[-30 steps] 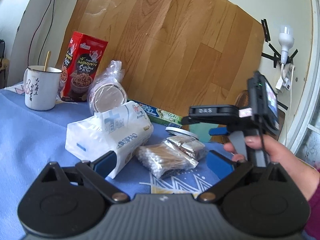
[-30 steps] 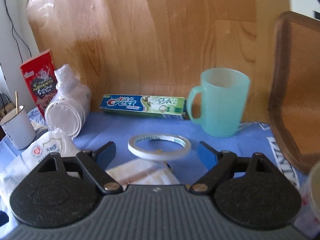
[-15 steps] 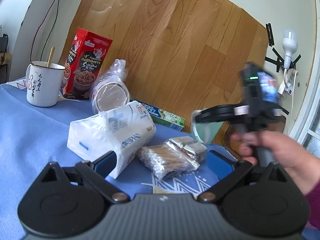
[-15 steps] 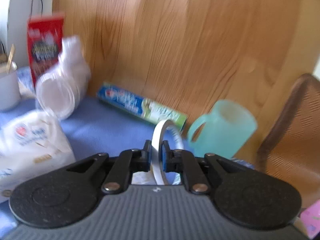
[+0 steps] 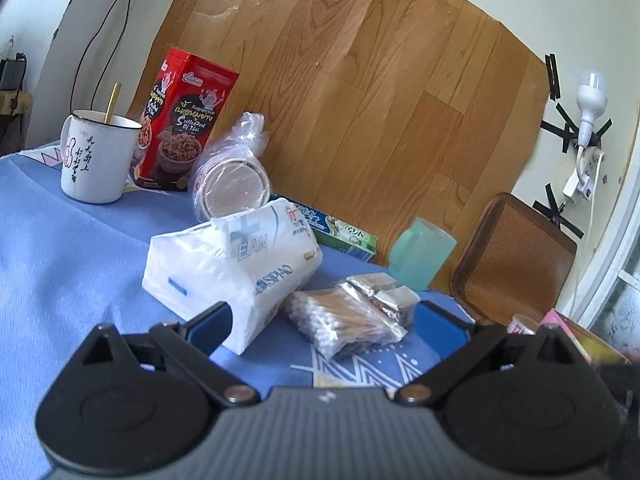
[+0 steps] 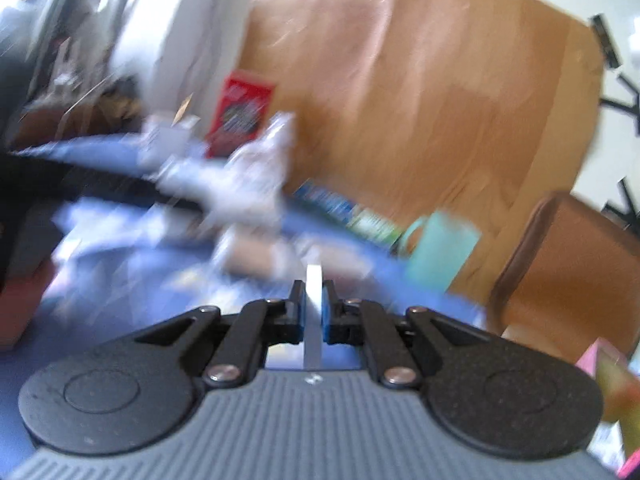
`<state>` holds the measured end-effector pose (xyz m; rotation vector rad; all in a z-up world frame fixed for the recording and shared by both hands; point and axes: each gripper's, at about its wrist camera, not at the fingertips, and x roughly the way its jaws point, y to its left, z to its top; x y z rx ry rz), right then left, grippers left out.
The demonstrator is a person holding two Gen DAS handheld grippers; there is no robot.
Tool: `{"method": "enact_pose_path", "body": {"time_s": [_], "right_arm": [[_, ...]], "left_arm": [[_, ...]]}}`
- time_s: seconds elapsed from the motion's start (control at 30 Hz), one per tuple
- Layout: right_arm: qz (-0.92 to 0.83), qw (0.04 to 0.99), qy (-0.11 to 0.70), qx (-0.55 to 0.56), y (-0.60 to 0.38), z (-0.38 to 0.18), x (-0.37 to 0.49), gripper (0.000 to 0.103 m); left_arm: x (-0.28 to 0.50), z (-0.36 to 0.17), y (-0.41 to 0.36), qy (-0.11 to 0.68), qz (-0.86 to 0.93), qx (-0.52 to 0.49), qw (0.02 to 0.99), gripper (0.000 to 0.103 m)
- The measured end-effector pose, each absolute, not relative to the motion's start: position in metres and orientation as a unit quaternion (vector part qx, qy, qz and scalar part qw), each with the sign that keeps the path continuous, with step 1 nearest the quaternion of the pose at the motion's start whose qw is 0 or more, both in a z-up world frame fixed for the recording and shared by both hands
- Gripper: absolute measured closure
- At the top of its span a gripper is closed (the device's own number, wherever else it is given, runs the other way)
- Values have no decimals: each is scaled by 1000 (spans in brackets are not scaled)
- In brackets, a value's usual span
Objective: Organize soft objects
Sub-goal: 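Set the tape roll down on the tablecloth and open the right tool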
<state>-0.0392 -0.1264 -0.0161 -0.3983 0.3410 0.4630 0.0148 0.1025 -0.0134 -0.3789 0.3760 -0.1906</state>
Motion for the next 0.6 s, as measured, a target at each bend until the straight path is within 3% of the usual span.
{"method": "enact_pose_path", "body": {"time_s": [0.07,0.1,0.13,0.23,0.6], "right_arm": [[249,933,189,-179,-129,-23,-47,68],[260,931,196,-162,-132,-25,-50,43],[267,933,198,-141,-133,-26,-54,28],[282,936,192,-89,-141,-25,-54,22],[238,945,210,83,-181,-35,-45,22]], "left_arm": [[14,-13,102,186,-91,-184,961,2],[14,-14,101,186,-91,-182,961,2],[14,-13,101,187,-90,-181,961,2],[15,-14,101,189,-90,-181,961,1],[17,-14,102,195,-95,-185,959,1]]}}
